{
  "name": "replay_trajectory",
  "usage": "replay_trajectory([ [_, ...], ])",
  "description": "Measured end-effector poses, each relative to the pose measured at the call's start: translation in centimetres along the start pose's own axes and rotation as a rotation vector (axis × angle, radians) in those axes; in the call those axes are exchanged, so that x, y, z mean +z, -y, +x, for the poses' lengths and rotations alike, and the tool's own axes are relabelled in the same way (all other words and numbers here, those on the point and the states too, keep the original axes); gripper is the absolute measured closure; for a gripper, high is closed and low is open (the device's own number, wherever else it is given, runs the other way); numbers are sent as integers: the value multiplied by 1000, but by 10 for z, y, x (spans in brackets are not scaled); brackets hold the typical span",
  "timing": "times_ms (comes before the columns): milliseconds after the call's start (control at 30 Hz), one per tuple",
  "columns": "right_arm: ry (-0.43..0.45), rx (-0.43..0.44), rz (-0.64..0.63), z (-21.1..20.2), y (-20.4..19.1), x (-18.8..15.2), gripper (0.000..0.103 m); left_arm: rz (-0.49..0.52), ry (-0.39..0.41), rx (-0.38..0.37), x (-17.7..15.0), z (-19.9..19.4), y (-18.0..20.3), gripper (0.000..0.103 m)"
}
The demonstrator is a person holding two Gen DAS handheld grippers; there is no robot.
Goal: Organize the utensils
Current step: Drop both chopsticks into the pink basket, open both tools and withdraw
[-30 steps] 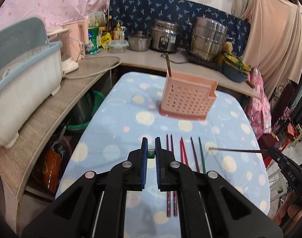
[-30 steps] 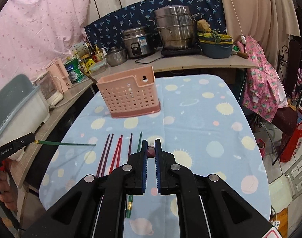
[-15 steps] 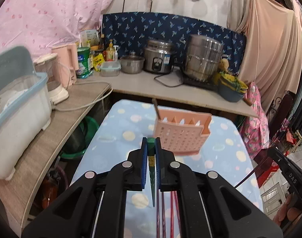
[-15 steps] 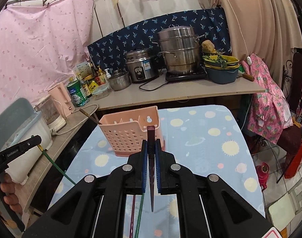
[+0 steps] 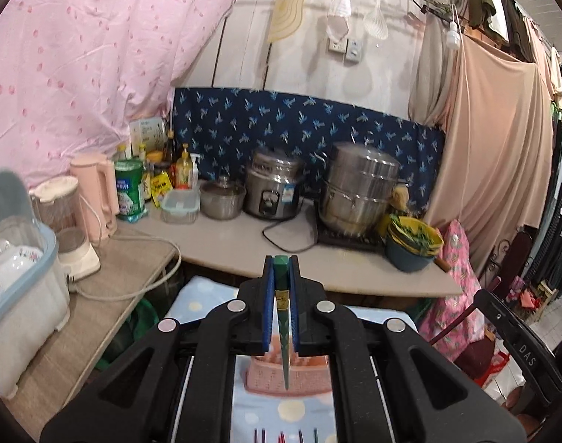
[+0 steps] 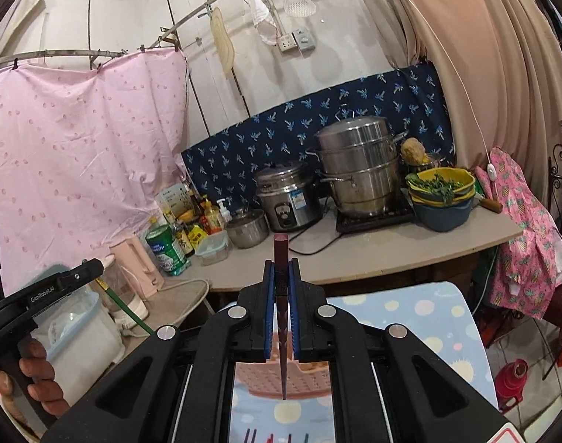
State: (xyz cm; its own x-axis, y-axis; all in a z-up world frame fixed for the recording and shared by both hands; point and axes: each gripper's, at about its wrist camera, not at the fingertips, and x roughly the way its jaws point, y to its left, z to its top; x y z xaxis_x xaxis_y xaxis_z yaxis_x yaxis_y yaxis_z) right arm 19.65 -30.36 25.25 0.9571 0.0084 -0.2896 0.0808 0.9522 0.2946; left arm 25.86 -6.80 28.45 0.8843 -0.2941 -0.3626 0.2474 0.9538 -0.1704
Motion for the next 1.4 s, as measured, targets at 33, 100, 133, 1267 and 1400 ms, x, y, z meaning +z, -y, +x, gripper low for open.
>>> replay_trajectory([
  [33,8,3,-5,6,-3,5,96,5,14,4,5,6,1,96],
  [100,14,7,-7,21,-6,10,96,1,22,11,8,19,0,96],
  [133,15,9,-5,28,-6,11,96,1,20,14,9,24,0,96],
  [1267,-155,-53,-55,91,-1,-56,63,8,-120,105,-55,85,-23,43],
  [1400,-170,-45,-54,72,-3,-67,61,24,-131,119,-65,70,-22,43],
])
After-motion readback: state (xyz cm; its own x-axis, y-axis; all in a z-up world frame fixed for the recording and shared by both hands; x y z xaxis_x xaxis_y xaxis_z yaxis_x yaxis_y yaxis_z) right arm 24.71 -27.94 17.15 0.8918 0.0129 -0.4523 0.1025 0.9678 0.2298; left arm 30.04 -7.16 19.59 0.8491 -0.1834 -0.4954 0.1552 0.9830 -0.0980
